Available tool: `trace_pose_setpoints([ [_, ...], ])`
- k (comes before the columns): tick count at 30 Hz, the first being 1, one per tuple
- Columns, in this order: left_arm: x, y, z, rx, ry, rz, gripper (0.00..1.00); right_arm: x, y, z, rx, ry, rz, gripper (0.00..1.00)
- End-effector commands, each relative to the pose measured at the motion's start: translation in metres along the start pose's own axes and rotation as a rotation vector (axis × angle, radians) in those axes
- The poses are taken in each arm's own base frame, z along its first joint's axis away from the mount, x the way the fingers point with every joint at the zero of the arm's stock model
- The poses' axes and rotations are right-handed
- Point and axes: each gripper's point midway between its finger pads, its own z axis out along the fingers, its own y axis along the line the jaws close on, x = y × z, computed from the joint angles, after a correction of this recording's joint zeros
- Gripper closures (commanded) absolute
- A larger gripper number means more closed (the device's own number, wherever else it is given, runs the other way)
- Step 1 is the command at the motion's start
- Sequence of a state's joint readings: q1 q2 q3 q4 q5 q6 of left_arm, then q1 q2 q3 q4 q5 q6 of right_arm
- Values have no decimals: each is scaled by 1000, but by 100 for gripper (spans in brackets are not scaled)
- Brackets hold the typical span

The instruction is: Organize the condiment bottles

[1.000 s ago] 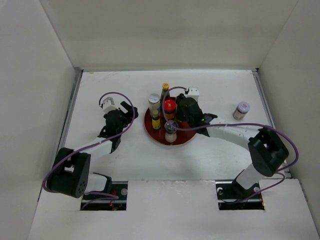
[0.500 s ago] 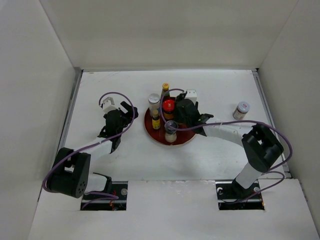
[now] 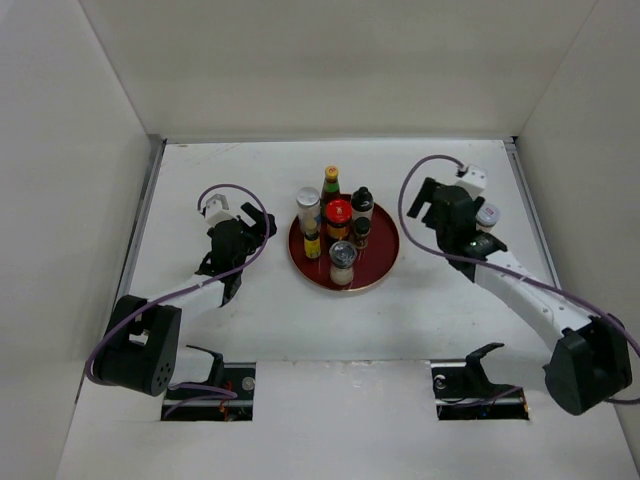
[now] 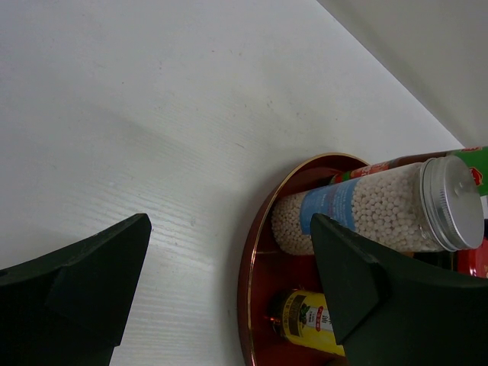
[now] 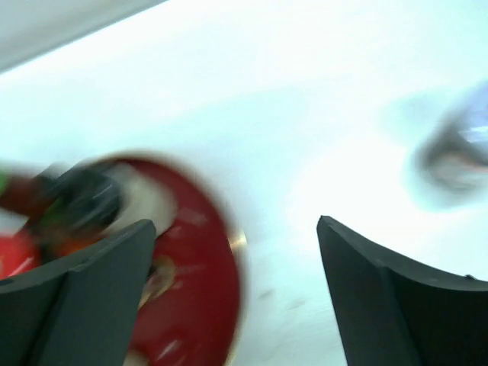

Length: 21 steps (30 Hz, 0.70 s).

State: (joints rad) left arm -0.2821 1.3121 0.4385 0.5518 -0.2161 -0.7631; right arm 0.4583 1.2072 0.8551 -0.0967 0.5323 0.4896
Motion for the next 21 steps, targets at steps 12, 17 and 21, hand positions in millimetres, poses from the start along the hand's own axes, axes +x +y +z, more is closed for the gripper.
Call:
trace_pose_setpoints([
  [12,-10,-12,-2,52,-35,-29,14,-47,-184,73,521,-49,136,0],
  [17,-10,-11,-2,52,-34,-31,14,-33,-178,94,445,10,173,0],
  [21,-8,-12,-1,57,-27,-32,15,-20,-179,106,439,40,177,0],
])
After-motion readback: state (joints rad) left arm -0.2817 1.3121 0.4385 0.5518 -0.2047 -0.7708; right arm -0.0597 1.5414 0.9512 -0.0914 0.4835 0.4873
